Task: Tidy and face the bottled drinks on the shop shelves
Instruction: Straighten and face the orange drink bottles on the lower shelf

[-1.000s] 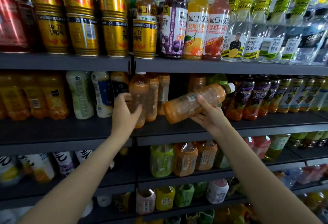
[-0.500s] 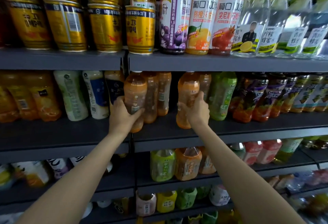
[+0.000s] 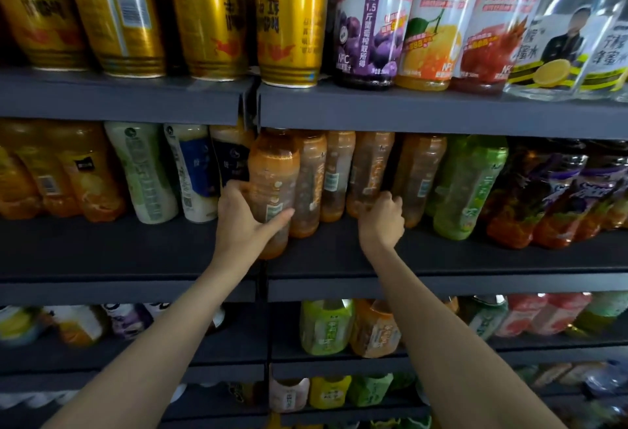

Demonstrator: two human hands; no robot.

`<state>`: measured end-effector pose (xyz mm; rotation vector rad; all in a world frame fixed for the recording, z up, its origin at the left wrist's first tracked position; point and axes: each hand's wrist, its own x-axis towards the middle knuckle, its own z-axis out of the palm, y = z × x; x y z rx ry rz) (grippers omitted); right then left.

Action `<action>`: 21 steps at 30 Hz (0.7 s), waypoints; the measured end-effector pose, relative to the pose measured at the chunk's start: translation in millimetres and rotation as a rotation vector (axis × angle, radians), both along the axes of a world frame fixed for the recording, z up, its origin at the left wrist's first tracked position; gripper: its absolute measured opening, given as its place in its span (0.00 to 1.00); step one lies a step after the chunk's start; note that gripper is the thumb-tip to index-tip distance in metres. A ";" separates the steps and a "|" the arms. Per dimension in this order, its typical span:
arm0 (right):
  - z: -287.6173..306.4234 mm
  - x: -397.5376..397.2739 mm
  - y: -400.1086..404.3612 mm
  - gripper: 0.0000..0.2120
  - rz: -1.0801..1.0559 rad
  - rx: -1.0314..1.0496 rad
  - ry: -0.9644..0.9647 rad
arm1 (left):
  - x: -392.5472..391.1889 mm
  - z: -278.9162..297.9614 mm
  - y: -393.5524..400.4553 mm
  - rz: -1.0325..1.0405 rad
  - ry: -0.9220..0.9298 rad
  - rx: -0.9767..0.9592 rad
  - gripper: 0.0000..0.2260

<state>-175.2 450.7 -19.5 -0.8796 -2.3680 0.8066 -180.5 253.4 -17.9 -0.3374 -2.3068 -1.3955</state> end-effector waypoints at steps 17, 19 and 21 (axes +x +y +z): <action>-15.5 -35.8 15.4 0.17 0.093 -0.026 -0.015 | -0.7 -1.8 0.8 0.000 0.036 0.016 0.27; -16.7 -18.8 21.8 0.17 0.184 -0.034 0.030 | 1.3 0.0 1.3 0.008 0.039 0.018 0.26; -9.6 -0.5 27.8 0.18 0.308 -0.104 0.120 | 5.5 1.3 4.4 0.003 0.031 0.029 0.26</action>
